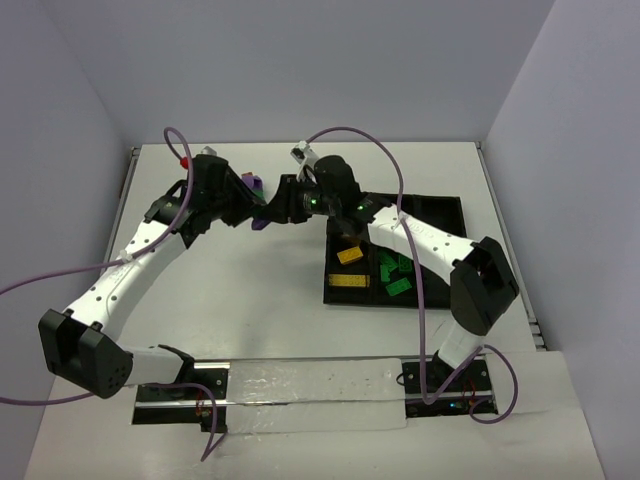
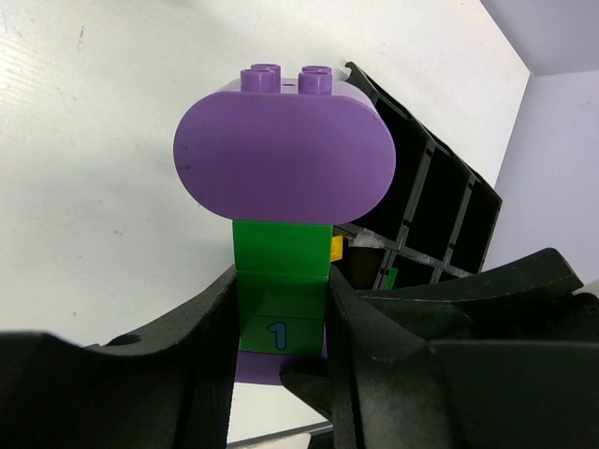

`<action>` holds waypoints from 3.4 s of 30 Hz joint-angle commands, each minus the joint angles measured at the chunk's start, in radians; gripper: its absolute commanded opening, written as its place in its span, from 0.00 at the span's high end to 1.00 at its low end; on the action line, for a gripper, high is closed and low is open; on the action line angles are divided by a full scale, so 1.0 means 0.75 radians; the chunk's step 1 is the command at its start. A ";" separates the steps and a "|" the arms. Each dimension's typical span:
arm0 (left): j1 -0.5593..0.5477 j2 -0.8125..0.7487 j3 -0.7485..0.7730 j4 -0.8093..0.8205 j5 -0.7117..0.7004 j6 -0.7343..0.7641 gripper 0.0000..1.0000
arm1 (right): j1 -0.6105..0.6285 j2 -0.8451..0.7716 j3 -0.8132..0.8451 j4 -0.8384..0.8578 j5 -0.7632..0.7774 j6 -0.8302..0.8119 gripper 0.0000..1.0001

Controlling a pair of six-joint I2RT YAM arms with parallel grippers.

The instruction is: Sort the legos into containers by color

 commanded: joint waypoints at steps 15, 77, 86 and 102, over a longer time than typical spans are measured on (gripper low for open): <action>-0.011 0.002 0.084 0.009 -0.102 0.043 1.00 | -0.014 -0.286 -0.278 -0.062 0.099 -0.129 1.00; -0.044 0.261 0.068 0.055 0.614 0.653 1.00 | -0.415 -0.332 -0.127 -0.516 0.651 -0.157 0.33; -0.042 0.161 -0.136 0.301 0.941 0.639 1.00 | -0.405 -0.473 -0.209 -0.443 0.209 -0.258 0.30; -0.043 0.212 -0.096 0.209 0.583 0.667 1.00 | -0.202 -0.354 -0.081 -0.543 0.357 0.070 0.23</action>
